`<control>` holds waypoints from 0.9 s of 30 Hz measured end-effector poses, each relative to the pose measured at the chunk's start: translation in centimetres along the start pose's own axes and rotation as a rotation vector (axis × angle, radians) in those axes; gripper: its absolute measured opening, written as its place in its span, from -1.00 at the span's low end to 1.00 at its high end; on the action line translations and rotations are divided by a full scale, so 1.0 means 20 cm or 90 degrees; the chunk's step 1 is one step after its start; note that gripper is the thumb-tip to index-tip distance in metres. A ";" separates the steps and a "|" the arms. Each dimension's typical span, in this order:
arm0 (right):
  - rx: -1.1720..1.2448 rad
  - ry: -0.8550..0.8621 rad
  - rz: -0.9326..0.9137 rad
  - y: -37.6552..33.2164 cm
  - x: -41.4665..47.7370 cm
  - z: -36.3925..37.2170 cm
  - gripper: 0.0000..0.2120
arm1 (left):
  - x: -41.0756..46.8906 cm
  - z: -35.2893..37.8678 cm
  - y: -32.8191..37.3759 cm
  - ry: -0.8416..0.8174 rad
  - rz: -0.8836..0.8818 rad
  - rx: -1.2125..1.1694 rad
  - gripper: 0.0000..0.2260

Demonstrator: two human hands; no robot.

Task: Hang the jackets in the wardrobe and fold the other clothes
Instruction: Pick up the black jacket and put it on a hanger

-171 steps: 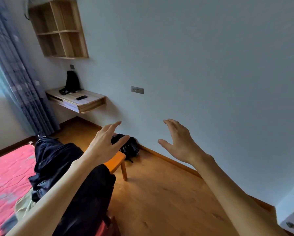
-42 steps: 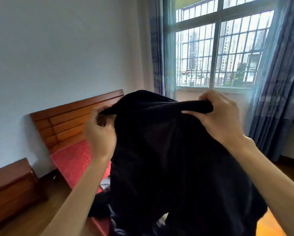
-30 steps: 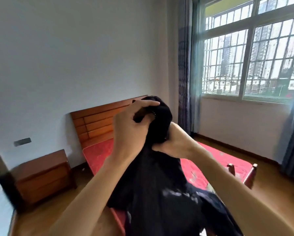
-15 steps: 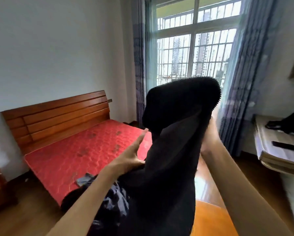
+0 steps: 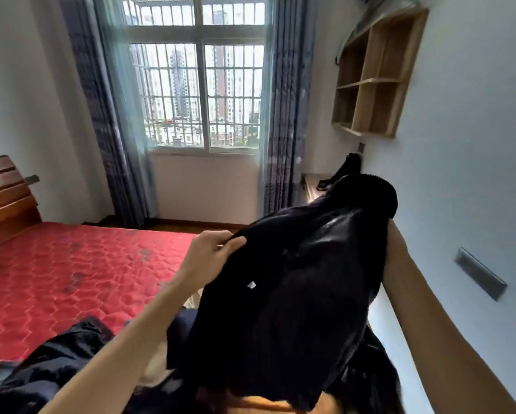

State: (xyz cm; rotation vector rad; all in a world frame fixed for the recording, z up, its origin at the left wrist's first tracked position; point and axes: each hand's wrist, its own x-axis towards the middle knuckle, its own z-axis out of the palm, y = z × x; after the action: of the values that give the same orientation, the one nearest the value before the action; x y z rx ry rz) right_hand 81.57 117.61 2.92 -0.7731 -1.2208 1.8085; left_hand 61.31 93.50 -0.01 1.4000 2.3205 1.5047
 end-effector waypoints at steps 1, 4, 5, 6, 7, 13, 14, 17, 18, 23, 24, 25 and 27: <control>-0.064 0.034 -0.014 0.00 -0.01 -0.04 -0.79 | 0.00 -0.03 0.02 0.016 -0.003 0.007 -0.58; -0.195 0.070 -0.045 0.07 -0.01 -0.12 -0.77 | 0.00 -0.14 0.01 0.013 -0.071 -0.081 -0.54; -0.237 0.068 -0.047 0.10 -0.03 -0.12 -0.80 | -0.01 -0.17 0.01 0.009 -0.111 -0.152 -0.54; -0.272 0.067 -0.070 0.13 -0.03 -0.11 -0.77 | -0.01 -0.20 0.02 0.009 -0.141 -0.215 -0.56; -0.319 0.068 -0.099 0.15 -0.06 -0.08 -0.74 | -0.02 -0.23 0.05 0.011 -0.163 -0.275 -0.61; -0.419 -0.049 -0.156 0.32 -0.16 0.16 -0.53 | -0.05 -0.36 0.13 0.027 -0.231 -0.384 -0.71; -0.423 -0.119 -0.198 0.34 -0.21 0.24 -0.49 | -0.06 -0.36 0.13 0.020 -0.237 -0.371 -0.70; -0.450 -0.365 -0.374 0.41 -0.40 0.47 -0.51 | -0.08 -0.36 0.16 -0.009 -0.245 -0.320 -0.66; -0.456 -0.432 -0.423 0.45 -0.44 0.52 -0.57 | -0.10 -0.36 0.17 -0.020 -0.241 -0.312 -0.65; -0.463 -0.527 -0.471 0.66 -0.55 0.69 -0.63 | -0.19 -0.42 0.20 -0.029 -0.242 -0.283 -0.65; -0.450 -0.521 -0.459 0.71 -0.56 0.71 -0.60 | -0.22 -0.44 0.21 -0.021 -0.245 -0.285 -0.63; -0.450 -0.521 -0.447 0.75 -0.58 0.74 -0.57 | -0.24 -0.48 0.22 -0.009 -0.247 -0.283 -0.62; -0.486 -0.556 -0.447 0.82 -0.62 0.79 -0.59 | -0.29 -0.59 0.25 0.044 -0.255 -0.269 -0.67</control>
State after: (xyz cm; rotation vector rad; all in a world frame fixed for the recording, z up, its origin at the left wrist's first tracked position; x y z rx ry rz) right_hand 70.02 96.24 -6.40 0.1793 -2.4340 1.0384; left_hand 62.47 81.72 7.53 0.7424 1.9894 1.7805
